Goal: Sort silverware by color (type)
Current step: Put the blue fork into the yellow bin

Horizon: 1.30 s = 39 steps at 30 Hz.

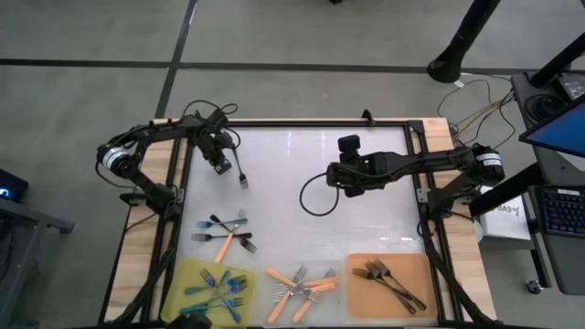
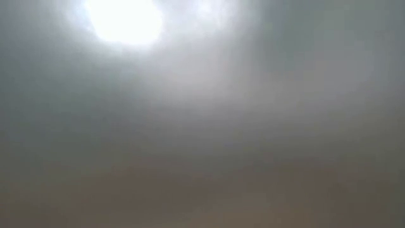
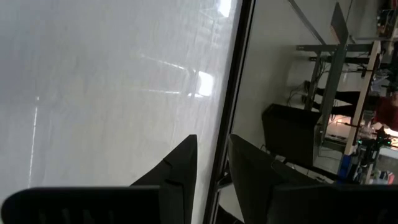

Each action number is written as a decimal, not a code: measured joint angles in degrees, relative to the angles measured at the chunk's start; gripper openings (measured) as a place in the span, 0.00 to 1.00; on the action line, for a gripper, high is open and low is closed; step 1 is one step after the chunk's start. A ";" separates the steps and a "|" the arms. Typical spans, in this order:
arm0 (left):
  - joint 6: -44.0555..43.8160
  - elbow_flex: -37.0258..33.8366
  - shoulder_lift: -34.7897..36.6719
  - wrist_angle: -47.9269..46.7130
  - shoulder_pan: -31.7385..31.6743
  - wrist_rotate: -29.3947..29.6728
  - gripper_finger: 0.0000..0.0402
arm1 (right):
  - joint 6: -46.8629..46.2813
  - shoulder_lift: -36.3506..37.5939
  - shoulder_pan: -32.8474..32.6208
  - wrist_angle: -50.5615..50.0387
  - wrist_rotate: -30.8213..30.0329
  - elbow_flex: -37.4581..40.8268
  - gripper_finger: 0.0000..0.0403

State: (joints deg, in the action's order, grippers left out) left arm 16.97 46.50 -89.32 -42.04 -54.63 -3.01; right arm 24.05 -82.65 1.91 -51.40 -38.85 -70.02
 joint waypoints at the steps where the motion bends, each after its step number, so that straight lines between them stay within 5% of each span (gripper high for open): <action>1: 0.00 0.13 0.00 -0.45 0.14 -0.34 0.00 | 0.00 0.00 0.00 0.00 -0.01 0.00 0.20; 20: -1.44 2.33 0.00 -1.49 5.64 -5.96 0.00 | 0.00 0.02 -0.01 0.99 -0.01 0.00 0.20; 30: -2.71 5.26 0.00 -0.62 8.74 -14.94 0.00 | 0.00 0.02 -0.01 1.18 0.00 0.00 0.20; 36: -5.77 8.48 0.03 -4.78 8.97 0.66 0.00 | 0.00 0.02 -0.01 1.18 -0.02 0.00 0.20; 39: -9.33 8.81 -0.34 -7.36 8.37 1.86 0.00 | 0.00 0.02 -0.02 1.19 -0.02 0.00 0.20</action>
State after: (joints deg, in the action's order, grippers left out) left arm 7.64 55.31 -89.66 -49.40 -46.26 -1.16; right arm 24.05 -82.63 1.90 -50.21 -38.87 -70.02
